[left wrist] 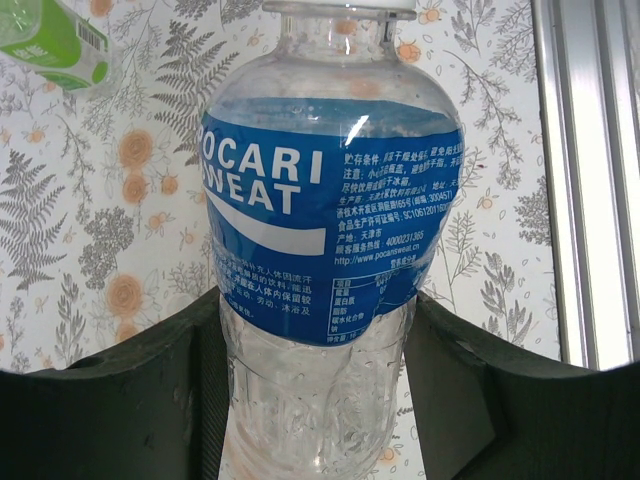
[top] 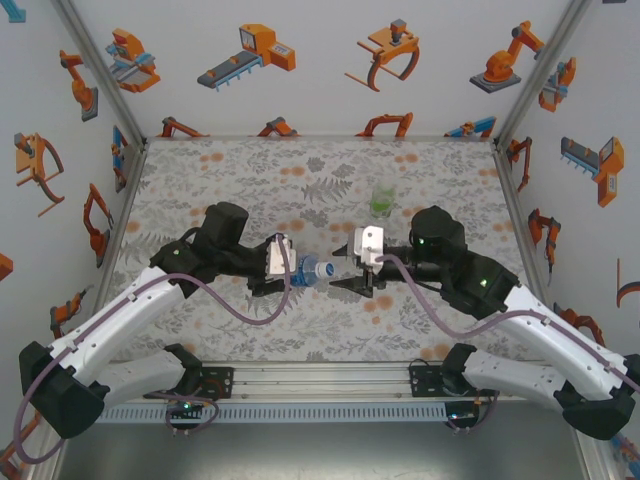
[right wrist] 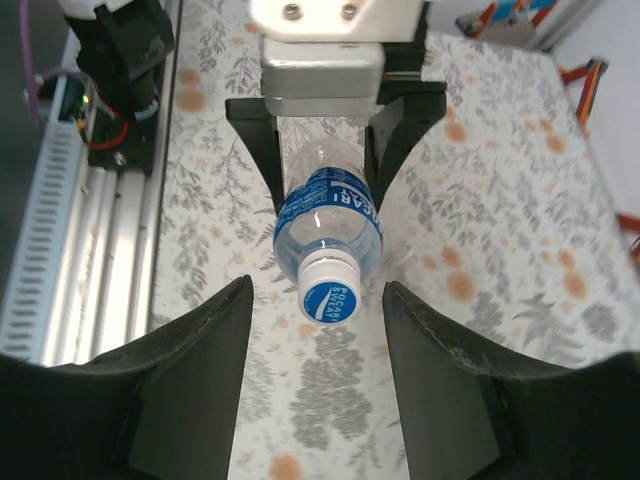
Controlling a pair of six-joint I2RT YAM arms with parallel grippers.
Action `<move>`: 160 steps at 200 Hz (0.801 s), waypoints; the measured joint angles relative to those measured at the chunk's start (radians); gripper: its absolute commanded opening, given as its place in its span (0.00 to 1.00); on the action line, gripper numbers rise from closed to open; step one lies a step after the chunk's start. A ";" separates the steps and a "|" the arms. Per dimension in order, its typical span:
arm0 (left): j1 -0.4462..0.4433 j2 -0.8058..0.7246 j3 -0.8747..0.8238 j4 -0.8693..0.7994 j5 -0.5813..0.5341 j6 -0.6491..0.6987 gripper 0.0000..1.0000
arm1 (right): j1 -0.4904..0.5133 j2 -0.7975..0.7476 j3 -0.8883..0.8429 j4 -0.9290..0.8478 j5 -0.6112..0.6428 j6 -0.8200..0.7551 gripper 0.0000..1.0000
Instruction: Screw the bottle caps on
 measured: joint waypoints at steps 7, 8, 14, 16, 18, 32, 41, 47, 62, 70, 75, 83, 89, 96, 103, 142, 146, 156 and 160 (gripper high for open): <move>0.000 0.000 0.000 0.000 0.004 0.000 0.00 | 0.000 0.001 -0.001 0.000 -0.010 -0.038 0.52; 0.000 0.000 0.000 0.000 0.004 0.000 0.00 | 0.000 0.001 -0.001 0.000 -0.011 -0.041 0.52; 0.000 0.000 0.000 0.000 0.006 0.001 0.00 | 0.000 0.002 -0.003 0.001 -0.016 -0.065 0.52; 0.000 0.000 0.000 0.000 0.007 0.001 0.00 | 0.000 0.003 -0.004 0.001 -0.017 -0.074 0.52; 0.000 0.000 0.000 0.000 0.008 0.002 0.00 | 0.000 0.003 -0.005 0.001 -0.018 -0.079 0.52; 0.000 0.000 0.000 0.000 0.013 0.003 0.00 | 0.000 0.006 -0.016 0.001 -0.027 -0.118 0.52; 0.000 0.000 0.000 0.000 0.018 0.004 0.00 | 0.000 0.012 -0.024 0.001 -0.031 -0.136 0.52; 0.000 0.000 0.000 0.000 0.022 0.004 0.00 | 0.000 0.016 -0.029 0.001 -0.032 -0.144 0.51; 0.000 0.000 0.000 0.000 0.029 0.006 0.00 | 0.000 0.025 -0.043 0.001 -0.035 -0.158 0.51; 0.000 0.000 0.000 -0.001 0.031 0.007 0.00 | 0.000 0.029 -0.052 0.001 -0.035 -0.163 0.50; 0.000 0.000 0.000 -0.001 0.032 0.007 0.00 | 0.000 0.030 -0.057 0.002 -0.035 -0.166 0.50; 0.000 0.000 0.000 -0.001 0.033 0.007 0.00 | 0.000 0.033 -0.065 0.003 -0.035 -0.167 0.49; 0.000 0.000 0.000 -0.001 0.033 0.007 0.00 | 0.000 0.035 -0.071 0.005 -0.035 -0.169 0.48; 0.000 0.000 0.000 -0.002 0.033 0.008 0.00 | 0.001 0.037 -0.074 0.008 -0.035 -0.170 0.47; 0.000 0.000 0.000 -0.006 0.033 0.008 0.00 | 0.001 0.040 -0.076 0.011 -0.034 -0.170 0.45; 0.000 0.000 0.000 -0.008 0.037 0.008 0.00 | 0.003 0.046 -0.079 0.028 -0.034 -0.170 0.42; 0.000 0.000 0.000 -0.008 0.039 0.009 0.00 | 0.004 0.046 -0.079 0.029 -0.033 -0.170 0.42; 0.000 0.000 0.000 -0.010 0.041 0.010 0.00 | 0.006 0.046 -0.080 0.035 -0.033 -0.169 0.40; 0.000 0.000 0.000 -0.010 0.041 0.011 0.00 | 0.006 0.046 -0.080 0.039 -0.032 -0.169 0.39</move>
